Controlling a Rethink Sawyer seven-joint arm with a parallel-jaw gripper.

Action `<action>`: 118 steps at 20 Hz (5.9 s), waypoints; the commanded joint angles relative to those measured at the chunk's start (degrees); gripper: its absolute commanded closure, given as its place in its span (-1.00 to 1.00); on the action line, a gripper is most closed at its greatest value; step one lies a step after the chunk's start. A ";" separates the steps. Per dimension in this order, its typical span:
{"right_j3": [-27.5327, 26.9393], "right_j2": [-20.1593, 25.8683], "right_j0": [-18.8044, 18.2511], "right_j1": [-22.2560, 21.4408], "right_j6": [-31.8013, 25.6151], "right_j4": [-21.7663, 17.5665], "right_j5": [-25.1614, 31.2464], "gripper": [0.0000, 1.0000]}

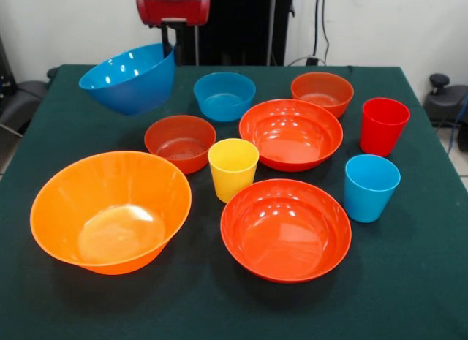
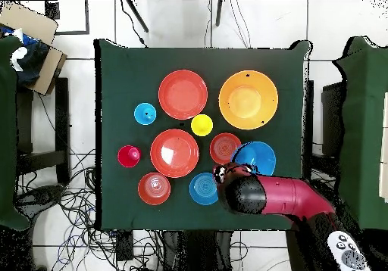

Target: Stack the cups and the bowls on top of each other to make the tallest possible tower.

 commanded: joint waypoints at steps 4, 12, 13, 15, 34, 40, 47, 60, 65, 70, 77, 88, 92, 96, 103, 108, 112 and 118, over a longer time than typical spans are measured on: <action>-1.56 0.88 6.16 3.82 6.90 2.51 3.03 1.00; -2.68 -0.44 7.57 6.17 7.20 2.60 0.89 1.00; -3.12 -0.79 7.72 6.88 7.25 2.32 0.44 1.00; -4.29 -2.87 8.79 9.22 8.15 0.92 -1.12 1.00; -5.07 -4.23 8.76 12.11 6.48 1.92 -5.15 1.00; -4.65 -3.42 8.21 11.98 6.13 2.26 -4.94 1.00; -4.02 -2.92 7.97 10.45 6.04 2.85 -4.14 1.00; -1.72 -0.65 6.75 5.62 3.92 7.29 2.27 1.00; -1.47 -0.27 6.22 6.30 3.49 7.60 1.69 1.00; -1.86 -0.24 6.46 6.28 3.41 7.95 2.09 1.00; -2.83 0.15 6.63 7.24 3.19 7.68 1.24 1.00; -5.57 1.35 7.02 8.09 2.15 7.84 2.70 1.00; -7.11 1.87 6.91 9.10 1.54 7.79 3.41 1.00; -7.89 2.46 6.45 10.04 0.86 7.50 3.48 1.00; -8.92 3.06 6.01 10.93 0.18 7.16 3.78 1.00; -9.04 3.24 5.91 10.64 0.28 7.05 4.26 1.00; -9.38 3.52 5.86 10.59 0.20 7.07 4.97 1.00; -9.78 3.73 5.74 11.04 0.36 6.90 4.89 1.00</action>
